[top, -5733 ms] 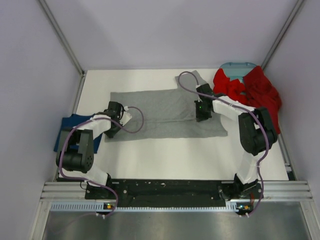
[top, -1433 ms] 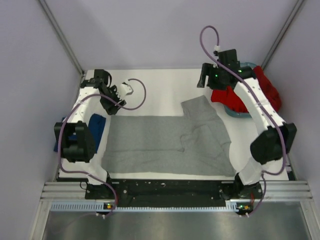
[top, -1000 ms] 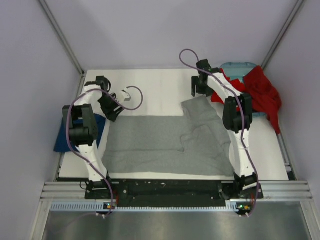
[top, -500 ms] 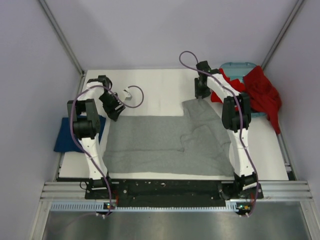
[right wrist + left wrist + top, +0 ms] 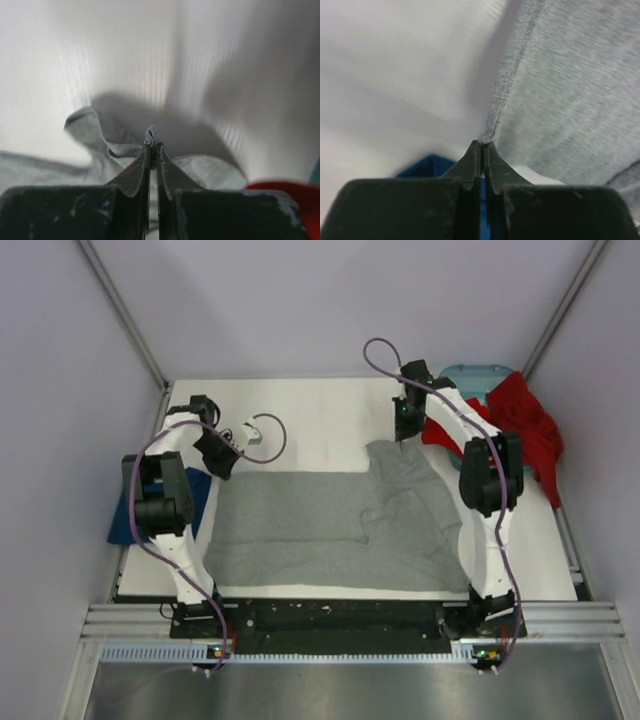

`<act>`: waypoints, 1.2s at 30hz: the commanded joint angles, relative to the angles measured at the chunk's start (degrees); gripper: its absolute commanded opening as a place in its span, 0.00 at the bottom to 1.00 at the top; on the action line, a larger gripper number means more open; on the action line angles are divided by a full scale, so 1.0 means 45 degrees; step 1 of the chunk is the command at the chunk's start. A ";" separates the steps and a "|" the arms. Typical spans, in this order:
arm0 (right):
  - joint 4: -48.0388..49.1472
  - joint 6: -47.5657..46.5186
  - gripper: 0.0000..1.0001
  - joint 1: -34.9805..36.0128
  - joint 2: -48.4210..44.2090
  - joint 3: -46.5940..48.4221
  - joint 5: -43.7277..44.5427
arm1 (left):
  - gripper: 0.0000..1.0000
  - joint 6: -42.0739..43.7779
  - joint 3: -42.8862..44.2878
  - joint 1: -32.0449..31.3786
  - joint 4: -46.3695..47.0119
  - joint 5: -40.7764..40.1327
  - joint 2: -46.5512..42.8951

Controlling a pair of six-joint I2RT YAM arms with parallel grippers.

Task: Fold and stack the t-shirts
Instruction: Grap the side of the flattened tshirt furthest away from the robot with both arms, then fold the other side of the tshirt into a rectangle

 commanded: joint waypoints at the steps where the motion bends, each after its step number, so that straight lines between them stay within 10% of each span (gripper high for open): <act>1: 0.0746 0.0394 0.00 0.0606 -0.4125 -0.2419 -0.0872 | 0.00 -0.0132 -0.1500 -0.0061 0.1333 -0.0064 -0.2933; 18: -0.0170 0.3303 0.00 0.0704 -1.5964 -1.3752 -0.1381 | 0.00 0.2056 -0.6932 -0.0179 0.2039 -0.1471 -0.8210; 36: -0.0054 0.4867 0.00 0.0704 -1.7237 -1.6626 -0.1694 | 0.00 0.3091 -0.8965 -0.0081 0.1454 -0.1862 -0.8738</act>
